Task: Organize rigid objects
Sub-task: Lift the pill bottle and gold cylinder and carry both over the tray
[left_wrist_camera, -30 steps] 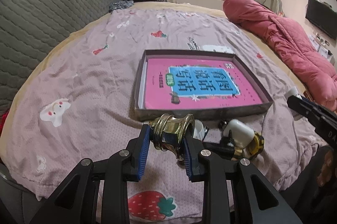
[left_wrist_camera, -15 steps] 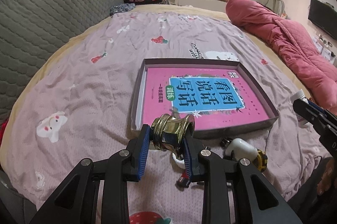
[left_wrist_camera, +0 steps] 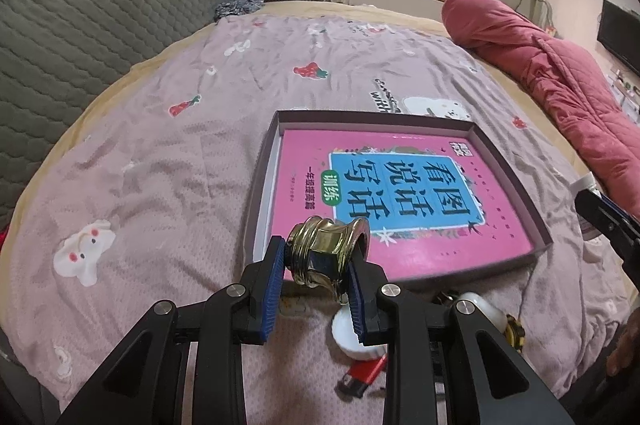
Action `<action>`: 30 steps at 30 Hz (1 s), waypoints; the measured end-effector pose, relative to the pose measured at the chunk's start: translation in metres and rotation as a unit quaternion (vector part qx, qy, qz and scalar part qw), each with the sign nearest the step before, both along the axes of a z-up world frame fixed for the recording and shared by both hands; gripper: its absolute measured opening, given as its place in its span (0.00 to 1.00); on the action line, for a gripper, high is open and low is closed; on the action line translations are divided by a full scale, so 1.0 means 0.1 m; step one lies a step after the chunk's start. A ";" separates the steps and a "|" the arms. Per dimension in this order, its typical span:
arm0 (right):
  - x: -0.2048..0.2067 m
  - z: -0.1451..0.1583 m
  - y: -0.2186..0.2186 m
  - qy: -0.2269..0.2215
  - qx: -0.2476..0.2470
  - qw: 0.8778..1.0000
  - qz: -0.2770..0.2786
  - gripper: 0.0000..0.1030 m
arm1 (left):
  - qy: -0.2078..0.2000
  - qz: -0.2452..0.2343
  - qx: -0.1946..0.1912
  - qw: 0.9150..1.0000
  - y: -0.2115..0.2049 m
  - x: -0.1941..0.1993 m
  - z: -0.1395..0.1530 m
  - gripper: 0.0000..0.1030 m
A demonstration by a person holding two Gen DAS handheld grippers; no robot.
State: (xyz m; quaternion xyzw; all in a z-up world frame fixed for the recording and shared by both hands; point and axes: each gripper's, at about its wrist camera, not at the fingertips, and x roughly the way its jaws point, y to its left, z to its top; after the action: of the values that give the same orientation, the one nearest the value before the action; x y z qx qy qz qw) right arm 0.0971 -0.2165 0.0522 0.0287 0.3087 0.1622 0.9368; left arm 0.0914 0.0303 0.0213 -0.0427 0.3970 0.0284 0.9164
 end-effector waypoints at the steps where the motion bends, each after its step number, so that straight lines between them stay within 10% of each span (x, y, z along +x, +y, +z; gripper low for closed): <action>1: 0.01 0.00 0.00 0.000 0.000 1.000 0.001 0.26 | 0.000 0.002 0.001 1.000 0.00 0.03 -0.01 0.29; 30: 0.46 -0.54 -0.03 0.073 -0.025 0.997 -0.025 0.27 | 0.035 0.008 0.009 0.999 0.00 0.40 -0.29 0.29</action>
State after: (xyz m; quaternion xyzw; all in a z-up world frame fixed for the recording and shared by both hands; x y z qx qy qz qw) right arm 0.1430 -0.2192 -0.0018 0.0247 0.3790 0.1283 0.9161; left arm 0.1318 0.0303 -0.0081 -0.0370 0.4281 0.0406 0.9021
